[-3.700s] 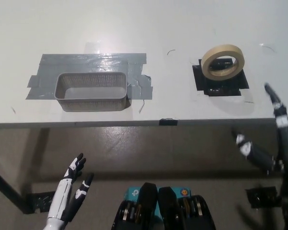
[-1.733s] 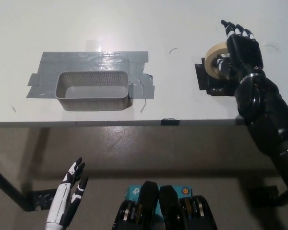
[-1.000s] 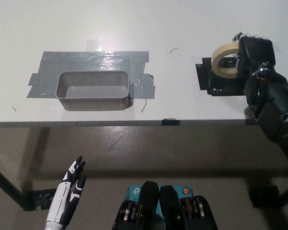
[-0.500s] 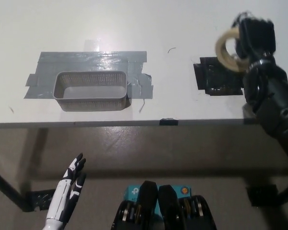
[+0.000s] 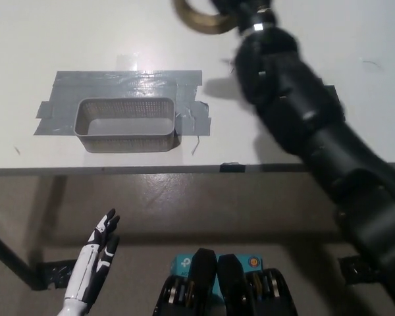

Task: The robot picks the tape placed on the black area with right hand and places it in the small grey container.

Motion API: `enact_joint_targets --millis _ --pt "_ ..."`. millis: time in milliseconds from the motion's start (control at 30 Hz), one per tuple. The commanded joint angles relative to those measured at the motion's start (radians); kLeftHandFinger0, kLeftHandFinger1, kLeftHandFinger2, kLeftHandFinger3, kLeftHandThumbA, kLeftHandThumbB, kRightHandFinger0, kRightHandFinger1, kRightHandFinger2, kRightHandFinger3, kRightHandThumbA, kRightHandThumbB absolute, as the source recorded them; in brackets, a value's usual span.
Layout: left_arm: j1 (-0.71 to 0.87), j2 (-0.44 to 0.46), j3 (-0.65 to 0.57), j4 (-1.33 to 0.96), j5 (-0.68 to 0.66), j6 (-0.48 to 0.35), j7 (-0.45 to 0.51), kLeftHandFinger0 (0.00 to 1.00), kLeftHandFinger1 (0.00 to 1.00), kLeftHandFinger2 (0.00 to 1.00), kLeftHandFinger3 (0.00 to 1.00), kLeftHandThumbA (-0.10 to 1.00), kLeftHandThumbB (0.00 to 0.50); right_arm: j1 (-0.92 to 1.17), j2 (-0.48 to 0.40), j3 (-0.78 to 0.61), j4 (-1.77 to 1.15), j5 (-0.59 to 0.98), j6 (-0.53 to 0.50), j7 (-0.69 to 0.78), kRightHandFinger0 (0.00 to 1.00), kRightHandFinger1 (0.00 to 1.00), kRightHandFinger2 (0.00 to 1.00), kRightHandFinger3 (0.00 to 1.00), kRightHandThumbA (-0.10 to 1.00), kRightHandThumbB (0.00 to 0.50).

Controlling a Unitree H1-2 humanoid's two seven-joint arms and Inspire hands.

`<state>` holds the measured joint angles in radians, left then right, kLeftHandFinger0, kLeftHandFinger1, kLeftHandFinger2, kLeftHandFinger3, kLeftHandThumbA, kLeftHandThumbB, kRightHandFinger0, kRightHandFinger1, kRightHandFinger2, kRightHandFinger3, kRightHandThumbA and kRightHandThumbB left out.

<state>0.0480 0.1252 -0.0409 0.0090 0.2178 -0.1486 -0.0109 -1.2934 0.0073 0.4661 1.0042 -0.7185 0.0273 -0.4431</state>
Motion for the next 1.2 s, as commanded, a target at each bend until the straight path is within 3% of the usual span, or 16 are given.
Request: enact_joint_targets --millis 0,100,133,200,267,333,433,533,700,900,1000,1033,1067,1100,1133,1167 --pt "-0.019 0.012 -0.008 -0.04 -0.002 -0.013 -0.011 1.0 1.0 1.0 1.0 1.0 0.17 -0.113 0.062 0.005 0.08 0.012 0.014 0.037 0.0 0.26 0.7 0.53 -0.1 0.224" --pt "-0.021 0.012 -0.019 -0.051 0.016 0.005 -0.016 1.0 1.0 1.0 1.0 1.0 0.172 -0.145 0.114 -0.006 0.175 0.039 0.01 0.063 0.0 0.26 0.71 0.47 -0.1 0.27" --pt "-0.02 0.011 -0.022 -0.057 0.013 0.01 -0.02 1.0 1.0 1.0 1.0 1.0 0.172 -0.152 0.13 -0.002 0.205 0.038 0.008 0.06 0.0 0.22 0.65 0.49 -0.1 0.289" --pt "-0.024 0.008 -0.027 -0.047 0.01 -0.007 -0.018 1.0 1.0 1.0 1.0 1.0 0.182 -0.158 0.169 0.008 0.272 0.033 -0.018 0.036 0.0 0.12 0.58 0.38 -0.1 0.269" --pt "-0.028 0.007 -0.031 -0.051 0.012 -0.001 -0.019 1.0 1.0 1.0 1.0 1.0 0.185 -0.17 0.189 0.023 0.314 0.024 -0.007 0.053 0.0 0.11 0.58 0.4 -0.1 0.278" --pt "-0.026 0.005 -0.034 -0.065 0.012 0.012 -0.022 1.0 1.0 1.0 1.0 1.0 0.178 -0.168 0.208 0.027 0.344 0.029 -0.014 0.053 0.0 0.02 0.41 0.42 -0.1 0.285" --pt "-0.029 0.012 -0.043 -0.081 0.021 0.026 -0.03 1.0 1.0 1.0 1.0 1.0 0.164 -0.153 0.227 0.032 0.375 0.032 -0.021 0.054 0.0 0.0 0.35 0.46 -0.1 0.265" --pt "-0.034 0.022 -0.051 -0.098 0.029 0.043 -0.04 1.0 1.0 1.0 1.0 1.0 0.159 -0.133 0.236 0.036 0.393 0.036 -0.026 0.048 0.0 0.0 0.22 0.41 -0.1 0.281" --pt "-0.038 0.028 -0.061 -0.113 0.022 0.056 -0.051 1.0 1.0 1.0 1.0 1.0 0.148 -0.102 0.239 0.037 0.403 0.047 -0.024 0.044 0.0 0.0 0.27 0.42 -0.1 0.297" --pt "-0.038 0.024 -0.067 -0.117 0.014 0.058 -0.059 1.0 1.0 1.0 1.0 0.97 0.14 -0.09 0.247 0.045 0.407 0.051 -0.006 0.056 0.0 0.0 0.2 0.48 -0.1 0.297" --pt "-0.035 0.021 -0.068 -0.123 0.016 0.06 -0.06 1.0 1.0 1.0 1.0 0.97 0.145 -0.081 0.254 0.045 0.409 0.056 -0.008 0.052 0.0 0.06 0.31 0.58 -0.1 0.264" --pt "-0.034 0.021 -0.069 -0.125 0.018 0.061 -0.063 1.0 1.0 1.0 1.0 0.97 0.145 -0.08 0.256 0.042 0.41 0.06 -0.003 0.064 0.1 0.22 0.59 0.84 -0.1 0.243" --pt "-0.033 0.022 -0.07 -0.127 0.02 0.061 -0.065 1.0 1.0 1.0 1.0 0.97 0.143 -0.081 0.261 0.019 0.411 0.087 0.009 0.103 0.42 0.72 1.0 1.0 0.18 0.285" --pt "-0.034 0.021 -0.07 -0.127 0.021 0.059 -0.065 1.0 1.0 1.0 1.0 0.97 0.142 -0.08 0.26 0.011 0.41 0.097 0.003 0.118 0.66 1.0 1.0 1.0 0.25 0.315" --pt "-0.033 0.02 -0.07 -0.129 0.02 0.059 -0.065 1.0 1.0 1.0 1.0 0.97 0.142 -0.077 0.259 0.009 0.41 0.102 -0.002 0.131 0.97 1.0 1.0 1.0 0.31 0.357" --pt "-0.031 0.018 -0.071 -0.131 0.02 0.059 -0.065 1.0 1.0 1.0 1.0 0.97 0.143 -0.074 0.259 0.015 0.411 0.097 0.004 0.143 1.0 1.0 1.0 1.0 0.37 0.387"
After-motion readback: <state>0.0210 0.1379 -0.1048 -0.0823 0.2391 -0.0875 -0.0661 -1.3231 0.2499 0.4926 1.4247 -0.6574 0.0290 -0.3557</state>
